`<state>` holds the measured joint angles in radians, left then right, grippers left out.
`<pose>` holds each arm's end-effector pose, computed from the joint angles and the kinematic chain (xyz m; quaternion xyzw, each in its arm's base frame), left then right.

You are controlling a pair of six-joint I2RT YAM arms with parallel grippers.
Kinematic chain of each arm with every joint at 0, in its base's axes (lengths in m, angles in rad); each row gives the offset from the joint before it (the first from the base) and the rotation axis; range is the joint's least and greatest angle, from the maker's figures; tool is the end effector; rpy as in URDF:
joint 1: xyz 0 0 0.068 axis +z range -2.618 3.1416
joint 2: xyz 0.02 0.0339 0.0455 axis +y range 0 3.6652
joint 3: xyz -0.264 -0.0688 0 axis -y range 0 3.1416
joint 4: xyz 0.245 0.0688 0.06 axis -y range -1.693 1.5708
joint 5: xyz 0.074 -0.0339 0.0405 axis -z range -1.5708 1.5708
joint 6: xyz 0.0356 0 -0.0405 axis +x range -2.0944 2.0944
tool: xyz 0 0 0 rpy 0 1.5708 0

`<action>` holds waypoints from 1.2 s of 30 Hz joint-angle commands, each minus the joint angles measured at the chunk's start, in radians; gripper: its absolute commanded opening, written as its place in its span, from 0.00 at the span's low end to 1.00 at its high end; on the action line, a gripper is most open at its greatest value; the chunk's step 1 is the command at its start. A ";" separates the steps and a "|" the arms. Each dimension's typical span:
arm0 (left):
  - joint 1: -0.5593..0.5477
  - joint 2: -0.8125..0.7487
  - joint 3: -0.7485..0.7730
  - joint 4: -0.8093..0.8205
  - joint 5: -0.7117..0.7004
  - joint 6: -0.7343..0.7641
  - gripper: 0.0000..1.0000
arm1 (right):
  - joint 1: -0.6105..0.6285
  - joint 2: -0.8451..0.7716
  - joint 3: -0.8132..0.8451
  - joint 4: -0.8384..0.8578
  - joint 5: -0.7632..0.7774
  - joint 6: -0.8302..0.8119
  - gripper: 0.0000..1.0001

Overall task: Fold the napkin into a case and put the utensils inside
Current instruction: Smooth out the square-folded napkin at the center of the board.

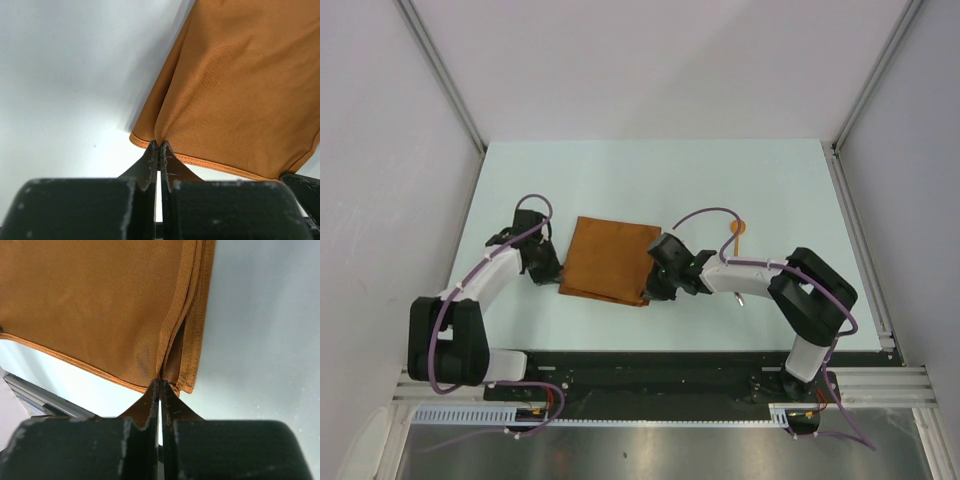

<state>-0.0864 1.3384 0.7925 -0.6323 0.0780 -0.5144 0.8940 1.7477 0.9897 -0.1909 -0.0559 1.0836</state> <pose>0.2405 -0.0236 0.1933 -0.2007 0.9593 -0.0942 0.1748 0.2173 0.2737 0.1595 0.0816 0.9482 0.2701 0.1459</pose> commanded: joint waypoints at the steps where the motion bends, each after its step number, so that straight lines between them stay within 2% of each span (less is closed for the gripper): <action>1: 0.010 0.031 0.007 0.023 -0.018 0.004 0.00 | 0.005 0.018 0.015 0.021 -0.004 0.001 0.00; 10: 0.017 0.048 -0.022 0.020 -0.067 -0.047 0.02 | 0.017 0.027 0.003 0.047 0.002 -0.022 0.00; 13: 0.019 0.045 -0.026 0.028 -0.055 -0.061 0.14 | 0.014 0.035 0.010 0.041 -0.004 -0.031 0.00; 17: 0.020 0.045 -0.030 0.042 -0.044 -0.064 0.19 | 0.014 0.033 0.009 0.041 0.005 -0.031 0.00; 20: 0.022 0.044 -0.029 0.037 -0.052 -0.062 0.28 | 0.011 0.039 0.010 0.038 0.005 -0.034 0.00; 21: 0.022 0.041 -0.024 0.028 -0.050 -0.059 0.35 | 0.011 0.041 0.009 0.036 0.005 -0.034 0.00; 22: 0.022 0.033 -0.021 0.022 -0.061 -0.058 0.38 | 0.011 0.041 0.007 0.038 0.005 -0.034 0.00; 25: 0.022 -0.037 -0.009 -0.035 -0.121 -0.061 0.47 | 0.006 0.035 0.013 0.036 0.005 -0.045 0.00; 28: 0.022 -0.145 0.001 -0.052 -0.146 -0.061 0.57 | 0.010 0.029 0.013 0.039 0.007 -0.051 0.06; 29: 0.022 -0.169 -0.001 -0.040 -0.088 -0.053 0.57 | 0.010 0.027 0.012 0.042 0.002 -0.054 0.09; 32: 0.022 -0.197 -0.029 0.069 0.085 -0.045 0.42 | 0.010 0.021 0.013 0.042 -0.010 -0.071 0.26; 34: 0.022 -0.142 -0.021 0.115 0.147 -0.039 0.33 | 0.010 0.000 0.026 0.031 -0.015 -0.093 0.32; 35: 0.022 -0.118 -0.003 0.114 0.175 -0.032 0.25 | 0.011 -0.014 0.033 0.003 -0.006 -0.109 0.39; 36: 0.022 -0.084 0.007 0.111 0.177 -0.026 0.20 | 0.011 -0.028 0.049 -0.016 0.005 -0.144 0.42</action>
<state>-0.0689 1.1629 0.7666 -0.5900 0.1127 -0.5663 0.9031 1.7763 0.9901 -0.1646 -0.0662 1.0225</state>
